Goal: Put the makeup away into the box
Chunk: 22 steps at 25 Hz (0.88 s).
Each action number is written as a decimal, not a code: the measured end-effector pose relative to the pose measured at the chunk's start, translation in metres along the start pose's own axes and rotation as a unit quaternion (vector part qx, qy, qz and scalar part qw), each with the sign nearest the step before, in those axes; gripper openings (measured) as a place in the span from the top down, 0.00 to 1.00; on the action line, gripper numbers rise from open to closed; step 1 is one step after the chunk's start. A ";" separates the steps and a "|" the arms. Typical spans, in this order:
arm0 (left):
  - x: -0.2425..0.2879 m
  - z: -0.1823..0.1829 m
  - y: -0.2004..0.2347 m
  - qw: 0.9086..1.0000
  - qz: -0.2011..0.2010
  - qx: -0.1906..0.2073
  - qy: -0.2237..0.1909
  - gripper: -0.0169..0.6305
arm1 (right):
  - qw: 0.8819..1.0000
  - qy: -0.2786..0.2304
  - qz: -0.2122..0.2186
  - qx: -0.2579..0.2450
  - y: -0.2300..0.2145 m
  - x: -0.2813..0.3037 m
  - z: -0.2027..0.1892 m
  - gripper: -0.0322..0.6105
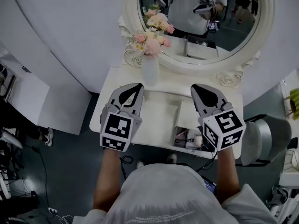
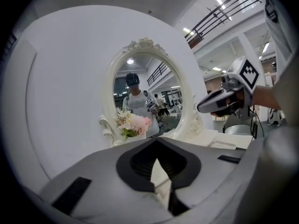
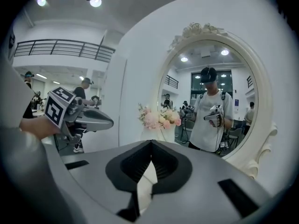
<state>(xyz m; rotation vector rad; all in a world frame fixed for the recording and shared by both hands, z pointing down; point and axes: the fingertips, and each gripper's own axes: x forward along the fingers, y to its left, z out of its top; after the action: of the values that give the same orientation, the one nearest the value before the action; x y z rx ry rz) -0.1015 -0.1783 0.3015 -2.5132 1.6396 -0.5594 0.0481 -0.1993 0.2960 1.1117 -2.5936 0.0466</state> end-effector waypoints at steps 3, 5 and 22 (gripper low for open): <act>-0.002 0.011 0.008 1.000 0.009 0.004 -0.010 0.98 | 1.000 -0.006 0.000 -0.009 -0.001 0.004 0.010 0.95; -0.002 0.016 0.012 1.000 0.013 0.001 -0.017 0.98 | 1.000 -0.010 0.000 -0.013 -0.001 0.006 0.015 0.95; 0.000 0.014 0.012 1.000 0.007 0.004 -0.017 0.98 | 1.000 -0.003 -0.008 -0.012 0.000 0.007 0.011 0.95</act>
<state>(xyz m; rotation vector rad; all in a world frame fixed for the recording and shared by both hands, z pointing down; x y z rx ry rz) -0.1072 -0.1849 0.2854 -2.4901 1.6388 -0.5175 0.0407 -0.2058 0.2877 1.1247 -2.5830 0.0077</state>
